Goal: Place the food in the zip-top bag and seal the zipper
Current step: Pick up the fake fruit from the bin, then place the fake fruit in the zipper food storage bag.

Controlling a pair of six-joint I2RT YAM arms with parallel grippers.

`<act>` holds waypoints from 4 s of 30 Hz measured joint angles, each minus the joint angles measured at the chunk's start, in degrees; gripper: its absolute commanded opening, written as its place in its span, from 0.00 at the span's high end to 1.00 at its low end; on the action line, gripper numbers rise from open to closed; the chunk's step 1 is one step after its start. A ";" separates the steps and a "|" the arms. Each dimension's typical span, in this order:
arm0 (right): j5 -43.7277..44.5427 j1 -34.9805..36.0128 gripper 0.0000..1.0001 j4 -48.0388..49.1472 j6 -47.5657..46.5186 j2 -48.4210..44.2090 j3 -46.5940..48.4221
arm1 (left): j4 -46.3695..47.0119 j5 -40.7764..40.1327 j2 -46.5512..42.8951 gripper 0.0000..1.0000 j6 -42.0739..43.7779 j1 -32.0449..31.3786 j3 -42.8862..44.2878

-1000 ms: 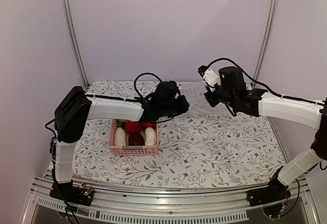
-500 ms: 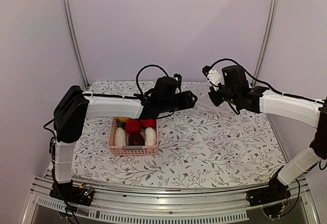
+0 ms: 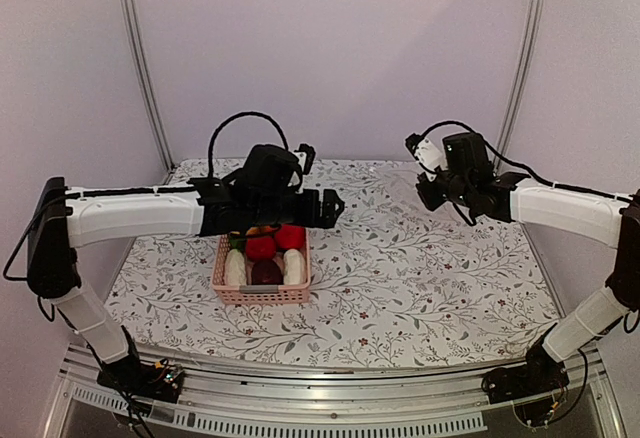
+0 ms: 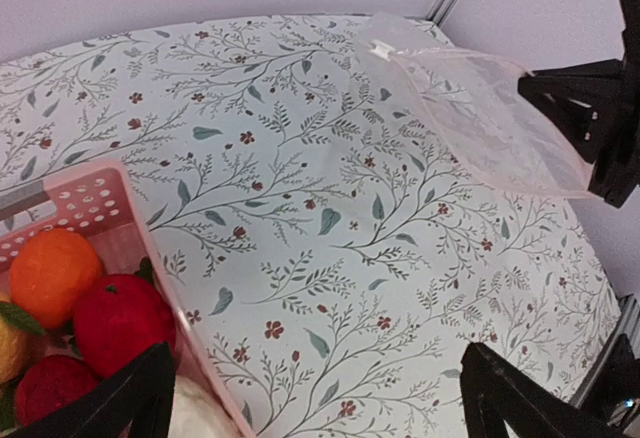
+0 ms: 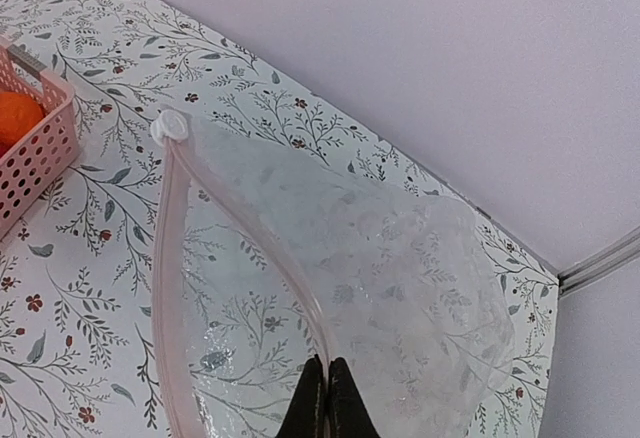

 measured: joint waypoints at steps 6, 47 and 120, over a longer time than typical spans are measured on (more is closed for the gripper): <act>-0.28 0.00 1.00 0.98 -0.26 0.00 -0.92 | -11.30 -2.03 -3.28 0.00 3.39 3.37 -4.09; -1.55 -0.02 1.00 2.16 -0.79 -0.55 -3.17 | -21.57 10.73 16.70 0.24 14.95 15.67 7.32; -9.22 -0.98 1.00 0.90 3.63 -4.72 -3.52 | 19.23 23.71 33.22 0.01 -13.07 3.21 27.91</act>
